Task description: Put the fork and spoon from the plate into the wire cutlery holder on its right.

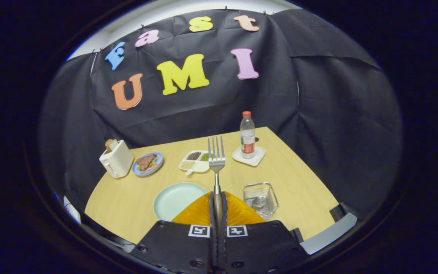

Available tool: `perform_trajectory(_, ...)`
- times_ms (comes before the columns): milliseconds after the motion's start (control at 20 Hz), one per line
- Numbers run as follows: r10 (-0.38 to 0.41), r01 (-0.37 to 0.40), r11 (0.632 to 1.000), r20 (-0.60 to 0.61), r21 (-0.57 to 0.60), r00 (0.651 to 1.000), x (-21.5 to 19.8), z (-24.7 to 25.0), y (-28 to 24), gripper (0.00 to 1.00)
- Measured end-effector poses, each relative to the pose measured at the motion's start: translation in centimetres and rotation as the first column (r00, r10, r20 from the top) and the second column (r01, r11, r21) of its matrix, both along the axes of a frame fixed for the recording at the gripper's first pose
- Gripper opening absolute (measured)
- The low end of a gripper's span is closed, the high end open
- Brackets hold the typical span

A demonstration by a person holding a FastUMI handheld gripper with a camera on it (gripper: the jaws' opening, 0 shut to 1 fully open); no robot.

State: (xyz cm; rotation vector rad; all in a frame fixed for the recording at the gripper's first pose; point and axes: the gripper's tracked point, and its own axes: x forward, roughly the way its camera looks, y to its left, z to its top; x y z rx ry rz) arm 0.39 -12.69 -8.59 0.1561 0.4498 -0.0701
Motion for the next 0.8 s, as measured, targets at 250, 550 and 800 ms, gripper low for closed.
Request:
perform_trajectory(250,-0.043,0.042,0.999,-0.052,-0.018,0.998,-0.2,-0.2,-4.9,0.01)
perform_trajectory(550,-0.036,0.028,0.998,-0.154,-0.053,0.987,-0.1,-3.3,-7.4,0.01)
perform_trajectory(800,-0.026,0.008,0.998,-0.331,-0.057,0.943,-0.3,-7.6,-8.2,0.01)
